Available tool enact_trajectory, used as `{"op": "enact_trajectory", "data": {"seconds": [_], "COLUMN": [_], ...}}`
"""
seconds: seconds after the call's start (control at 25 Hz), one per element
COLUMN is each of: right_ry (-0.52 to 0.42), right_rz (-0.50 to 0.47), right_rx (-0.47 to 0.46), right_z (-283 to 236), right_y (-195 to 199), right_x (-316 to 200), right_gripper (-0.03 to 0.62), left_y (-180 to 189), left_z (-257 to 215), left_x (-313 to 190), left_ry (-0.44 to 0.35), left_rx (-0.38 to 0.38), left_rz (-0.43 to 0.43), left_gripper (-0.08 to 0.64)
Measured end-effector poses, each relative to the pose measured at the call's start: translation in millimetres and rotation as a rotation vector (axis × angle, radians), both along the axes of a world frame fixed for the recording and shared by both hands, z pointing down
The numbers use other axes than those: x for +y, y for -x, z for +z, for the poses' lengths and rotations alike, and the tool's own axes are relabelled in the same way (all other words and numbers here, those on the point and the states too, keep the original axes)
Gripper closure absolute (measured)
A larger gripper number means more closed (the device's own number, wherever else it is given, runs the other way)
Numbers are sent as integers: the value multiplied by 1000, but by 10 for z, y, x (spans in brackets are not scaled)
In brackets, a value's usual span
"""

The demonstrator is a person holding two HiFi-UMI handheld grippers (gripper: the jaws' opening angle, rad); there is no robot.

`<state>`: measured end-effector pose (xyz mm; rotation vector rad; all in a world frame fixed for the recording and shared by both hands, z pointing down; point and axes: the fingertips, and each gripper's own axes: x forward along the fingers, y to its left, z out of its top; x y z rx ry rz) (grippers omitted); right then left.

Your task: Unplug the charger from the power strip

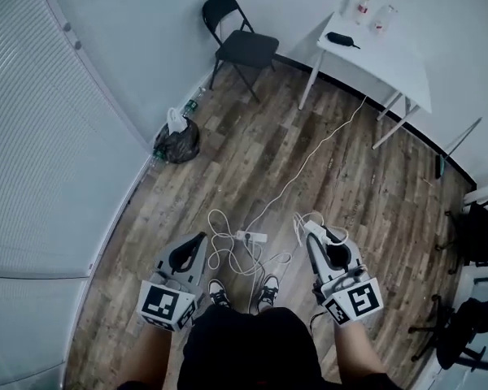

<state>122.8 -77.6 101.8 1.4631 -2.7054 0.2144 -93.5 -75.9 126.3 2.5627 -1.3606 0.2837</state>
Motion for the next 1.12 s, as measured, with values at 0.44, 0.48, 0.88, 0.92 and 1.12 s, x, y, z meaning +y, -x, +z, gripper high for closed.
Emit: {"op": "enact_trajectory", "data": {"seconds": [0.44, 0.48, 0.88, 0.92, 1.12], "right_ry": [-155, -164, -201, -202, -194], "right_rz": [7, 9, 12, 12, 11], "right_rx": [48, 47, 54, 57, 63], "right_z": [-1016, -1070, -1246, -1246, -1228], "right_y": [12, 11, 44, 45, 7], "right_x": [303, 309, 420, 426, 432], "right_gripper": [483, 483, 483, 483, 483], "left_y": [-39, -30, -59, -61, -102], "left_z": [-1148, -1197, -1320, -1311, -1299], "left_x": [75, 87, 247, 255, 254], "left_ry": [-185, -196, -213, -212, -205], "left_rx": [25, 20, 45, 42, 38], "left_rz": [17, 19, 33, 34, 38], "left_gripper": [541, 541, 541, 541, 541]}}
